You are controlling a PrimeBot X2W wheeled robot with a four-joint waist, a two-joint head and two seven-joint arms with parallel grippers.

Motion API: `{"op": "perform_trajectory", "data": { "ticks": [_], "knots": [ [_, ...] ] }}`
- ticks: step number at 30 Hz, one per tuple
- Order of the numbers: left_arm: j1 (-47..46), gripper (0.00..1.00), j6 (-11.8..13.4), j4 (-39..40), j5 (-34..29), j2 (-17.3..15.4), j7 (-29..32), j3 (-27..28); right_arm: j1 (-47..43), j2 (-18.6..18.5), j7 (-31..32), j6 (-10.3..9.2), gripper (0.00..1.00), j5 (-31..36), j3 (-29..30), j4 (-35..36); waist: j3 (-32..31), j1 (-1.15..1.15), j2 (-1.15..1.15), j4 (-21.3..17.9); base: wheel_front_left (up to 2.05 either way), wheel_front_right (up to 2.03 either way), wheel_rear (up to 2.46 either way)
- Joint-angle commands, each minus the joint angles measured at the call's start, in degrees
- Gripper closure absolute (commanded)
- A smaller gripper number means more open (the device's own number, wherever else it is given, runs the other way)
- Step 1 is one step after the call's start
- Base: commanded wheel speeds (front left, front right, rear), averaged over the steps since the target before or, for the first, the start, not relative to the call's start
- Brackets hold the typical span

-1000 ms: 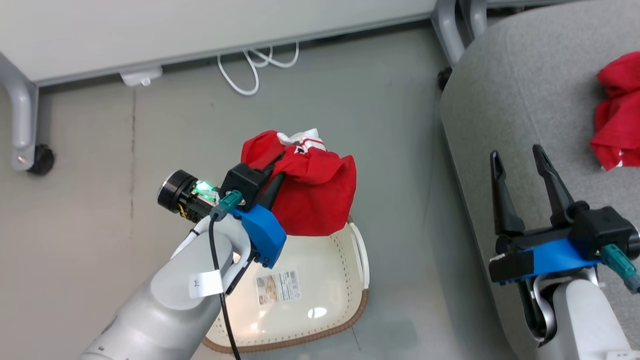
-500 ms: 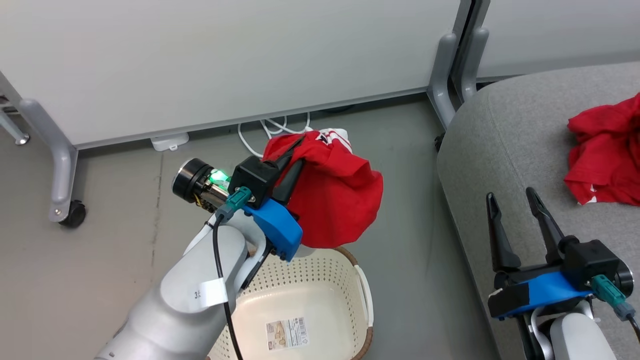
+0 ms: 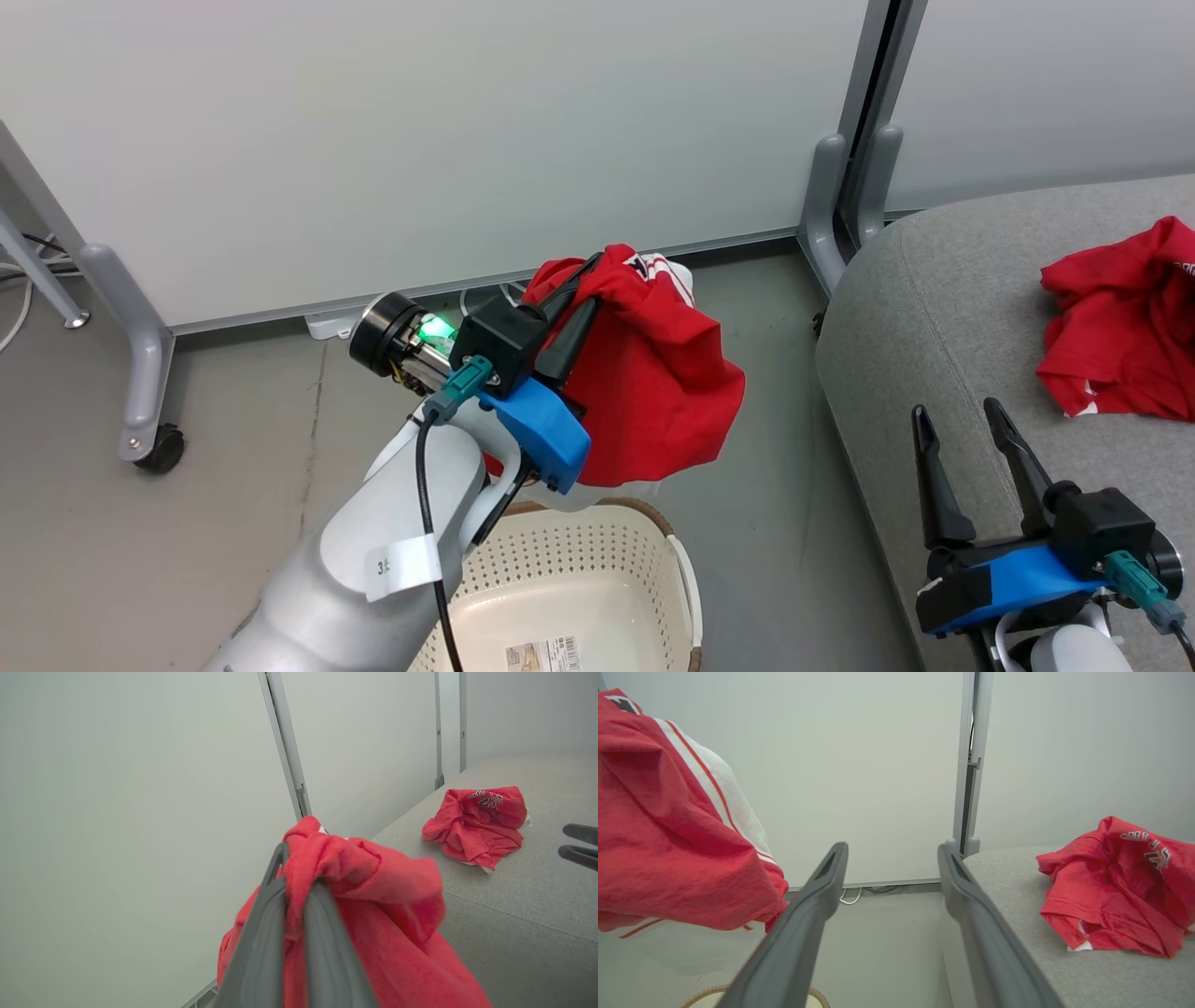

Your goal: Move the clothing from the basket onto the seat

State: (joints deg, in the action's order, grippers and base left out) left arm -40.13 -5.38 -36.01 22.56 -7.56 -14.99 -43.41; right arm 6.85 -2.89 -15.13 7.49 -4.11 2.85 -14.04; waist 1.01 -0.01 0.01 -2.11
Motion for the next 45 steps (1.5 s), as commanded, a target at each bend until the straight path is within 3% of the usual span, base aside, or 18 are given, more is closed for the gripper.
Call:
{"op": "perform_trajectory", "data": {
  "ticks": [1,13,25,36,45],
  "knots": [
    [0.51,1.0,-0.15,0.27,-0.43,-0.04,-0.29,0.37,-0.59,0.01,-0.02,0.01,0.0,-0.24,0.08,-0.02,-0.09,0.01,-0.01,0.05,0.0,0.0,0.0],
    [1.15,1.0,-0.54,0.19,-1.06,0.31,-0.29,0.82,0.71,0.02,-0.02,0.01,0.0,-0.02,-2.61,1.0,-0.49,0.01,-0.01,0.48,0.0,0.0,0.0],
    [1.29,1.0,-0.96,0.19,-1.83,1.5,-0.29,0.46,6.79,-1.31,-0.02,0.01,0.0,0.33,-15.31,-0.61,-0.08,0.01,-0.01,1.34,0.0,0.0,0.0],
    [1.33,1.0,-1.39,0.9,-2.77,3.08,-0.29,-1.04,15.23,-2.6,-0.03,0.01,0.0,-0.07,-23.94,-6.04,0.85,0.01,-0.01,3.12,0.0,0.0,0.0],
    [0.64,1.0,-1.66,1.86,-2.97,3.87,-0.29,-2.74,19.4,-2.33,-0.02,0.01,0.0,-0.53,-26.41,-11.47,1.83,0.01,-0.01,4.17,0.0,0.0,0.0]
  ]
}}
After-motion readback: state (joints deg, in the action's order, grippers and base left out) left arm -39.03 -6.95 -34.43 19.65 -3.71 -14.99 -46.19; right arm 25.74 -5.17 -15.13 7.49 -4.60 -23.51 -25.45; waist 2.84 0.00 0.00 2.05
